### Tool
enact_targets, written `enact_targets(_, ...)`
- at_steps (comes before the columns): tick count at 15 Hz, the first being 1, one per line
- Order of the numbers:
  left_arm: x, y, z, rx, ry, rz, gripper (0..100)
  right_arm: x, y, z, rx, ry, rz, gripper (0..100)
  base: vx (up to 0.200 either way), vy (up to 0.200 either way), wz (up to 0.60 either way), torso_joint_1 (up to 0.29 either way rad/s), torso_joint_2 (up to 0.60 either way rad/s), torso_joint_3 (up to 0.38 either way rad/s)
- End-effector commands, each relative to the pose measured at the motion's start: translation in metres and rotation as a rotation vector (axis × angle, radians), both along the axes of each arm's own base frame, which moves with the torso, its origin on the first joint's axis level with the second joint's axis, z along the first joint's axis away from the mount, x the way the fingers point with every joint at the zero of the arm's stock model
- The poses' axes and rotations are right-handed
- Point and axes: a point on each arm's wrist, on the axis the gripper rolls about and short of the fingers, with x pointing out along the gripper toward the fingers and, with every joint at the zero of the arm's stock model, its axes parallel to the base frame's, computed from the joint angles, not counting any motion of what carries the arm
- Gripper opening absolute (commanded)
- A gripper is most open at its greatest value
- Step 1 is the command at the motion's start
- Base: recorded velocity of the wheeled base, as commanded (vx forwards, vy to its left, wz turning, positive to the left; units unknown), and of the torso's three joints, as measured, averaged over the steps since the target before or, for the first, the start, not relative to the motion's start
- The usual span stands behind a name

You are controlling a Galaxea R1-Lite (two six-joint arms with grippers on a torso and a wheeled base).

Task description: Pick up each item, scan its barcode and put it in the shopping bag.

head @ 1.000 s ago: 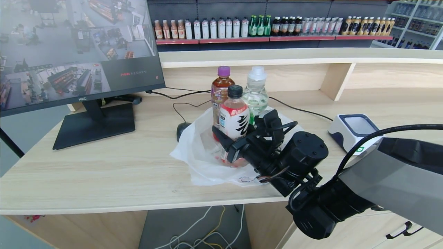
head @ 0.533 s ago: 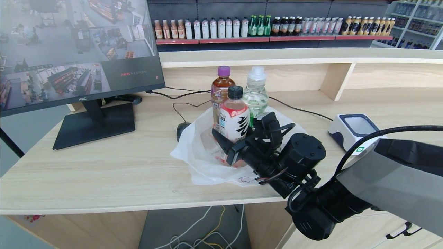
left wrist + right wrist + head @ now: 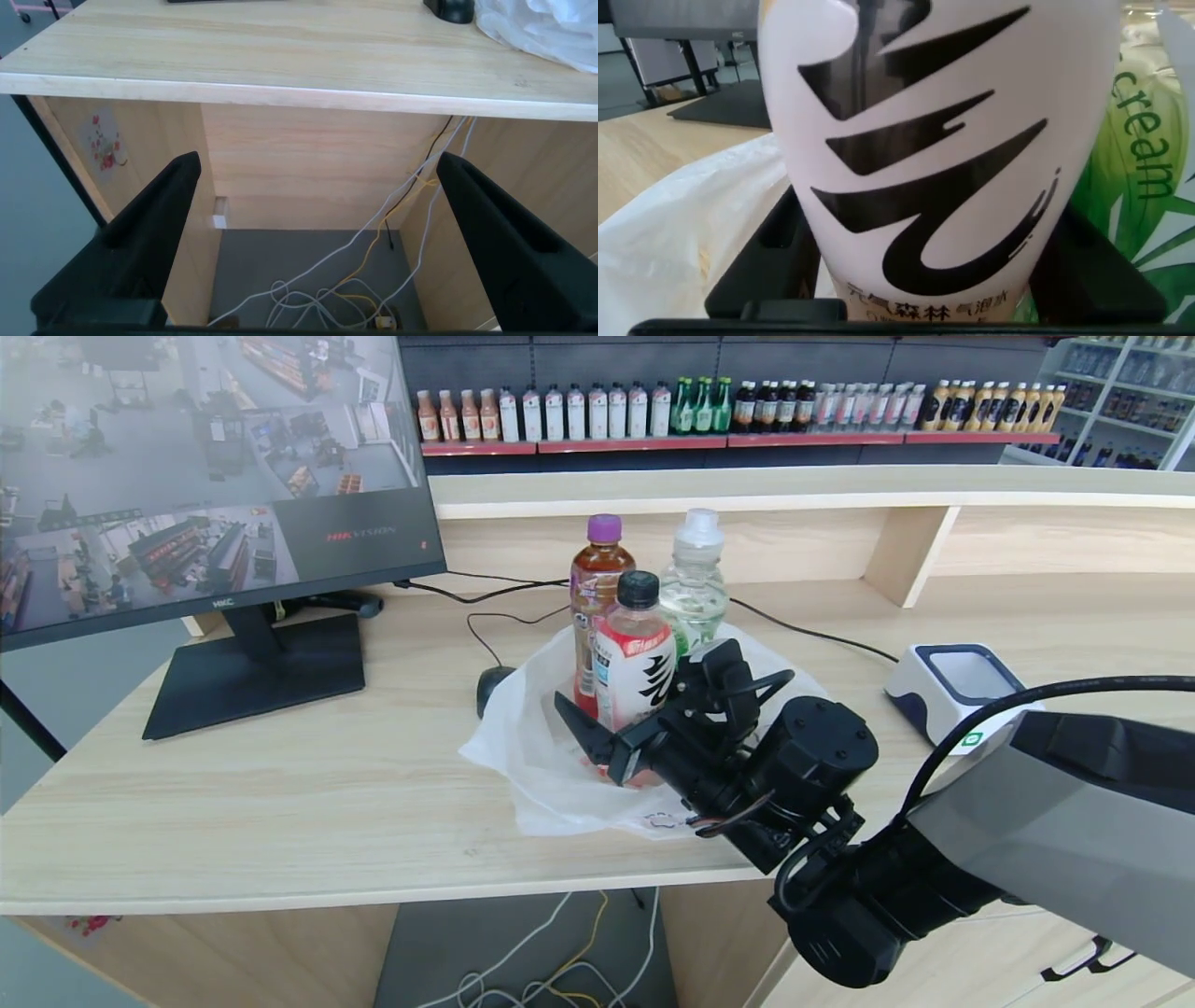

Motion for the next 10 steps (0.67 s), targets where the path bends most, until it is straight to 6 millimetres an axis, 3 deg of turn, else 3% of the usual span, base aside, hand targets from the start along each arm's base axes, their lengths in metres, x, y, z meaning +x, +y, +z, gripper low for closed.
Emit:
enact_targets(1, 0.0, 0.0, 0.0, 0.0, 0.0, 0.0, 100, -0.003, -0.003, 0.008, 0.013, -0.015, 0.001, 100, 0.0, 0.0, 0.0, 0.0, 0.0, 0.0)
enact_targets(5, 0.0, 0.0, 0.0, 0.0, 0.0, -0.002, 100, -0.01, -0.009, 0.016, 0.016, -0.022, -0.001, 100, 0.0, 0.0, 0.0, 0.0, 0.0, 0.0)
enact_targets(10, 0.0, 0.0, 0.0, 0.002, 0.0, 0.0, 100, -0.027, -0.004, 0.01, -0.013, 0.006, 0.035, 100, 0.0, 0.0, 0.0, 0.0, 0.0, 0.0)
